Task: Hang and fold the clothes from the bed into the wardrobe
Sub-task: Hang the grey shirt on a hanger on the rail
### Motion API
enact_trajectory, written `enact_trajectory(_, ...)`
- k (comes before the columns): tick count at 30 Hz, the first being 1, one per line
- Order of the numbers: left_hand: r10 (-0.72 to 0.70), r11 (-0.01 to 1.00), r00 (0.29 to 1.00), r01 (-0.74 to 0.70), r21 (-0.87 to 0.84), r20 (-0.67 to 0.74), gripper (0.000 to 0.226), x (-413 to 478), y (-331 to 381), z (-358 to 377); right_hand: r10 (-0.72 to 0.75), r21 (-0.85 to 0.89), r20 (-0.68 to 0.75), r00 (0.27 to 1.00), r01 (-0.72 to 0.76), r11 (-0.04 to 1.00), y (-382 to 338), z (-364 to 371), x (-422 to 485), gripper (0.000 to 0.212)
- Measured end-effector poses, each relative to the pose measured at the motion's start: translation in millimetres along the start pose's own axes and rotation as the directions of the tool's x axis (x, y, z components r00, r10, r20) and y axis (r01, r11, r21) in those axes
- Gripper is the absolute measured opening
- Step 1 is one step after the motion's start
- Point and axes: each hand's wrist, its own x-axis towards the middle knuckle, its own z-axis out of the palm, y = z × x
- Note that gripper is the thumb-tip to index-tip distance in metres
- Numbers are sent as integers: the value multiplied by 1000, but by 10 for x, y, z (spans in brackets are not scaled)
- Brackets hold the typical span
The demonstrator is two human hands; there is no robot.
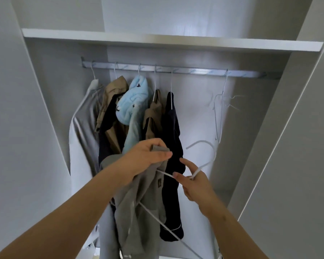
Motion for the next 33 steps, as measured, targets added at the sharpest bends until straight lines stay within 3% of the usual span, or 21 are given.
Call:
enact_trajectory(2,31,999,985,-25,-39,169,18,-93,52,69,-53,35,27,998,52,998,-50,55,35,36)
enact_trajectory(4,48,999,949,-50,0,311,16,-147,74,44,-91,51,60,994,88,995,-104,88,53,27)
enact_trajectory(7,44,945,955,-135,298,294,21,-132,29,-116,-135,37,36,990,134,990,-153,73,61,23)
enact_trajectory(8,92,832,965,-211,514,247,19,-106,-16,-189,-138,41,7,990,138,990,-149,56,73,23)
enact_trajectory(10,224,380,952,-282,881,208,6,-33,-144,-304,-126,46,-37,991,128,991,-145,19,102,20)
enact_trajectory(11,261,214,944,-261,941,202,15,-7,-206,-323,-127,43,-33,991,129,991,-157,6,114,19)
enact_trajectory(12,266,162,943,-250,955,202,22,29,-272,-319,-144,48,-14,989,145,988,-172,-2,129,19)
enact_trajectory(16,250,377,954,-255,890,167,32,144,-374,-182,-230,17,7,973,230,973,-294,-5,135,24)
enact_trajectory(19,368,408,924,-264,874,107,31,217,-384,-166,-279,-40,-164,946,276,960,-335,-33,171,26)
enact_trajectory(21,415,411,906,-267,872,81,27,247,-374,-176,-357,-106,-292,887,341,934,-356,-65,198,21)
enact_trajectory(24,425,504,905,-213,837,-26,32,254,-339,-224,-468,-159,-478,743,451,878,-361,-128,191,25)
enact_trajectory(26,456,571,881,-184,800,-123,42,261,-299,-279,-482,-127,-515,709,493,861,-343,-164,166,26)
enact_trajectory(29,573,559,794,-199,805,-202,37,267,-179,-359,-404,15,-447,798,458,889,-268,-175,144,28)
enact_trajectory(33,680,516,692,-216,829,-243,27,245,84,-425,-264,5,-335,904,282,959,-84,-93,194,24)
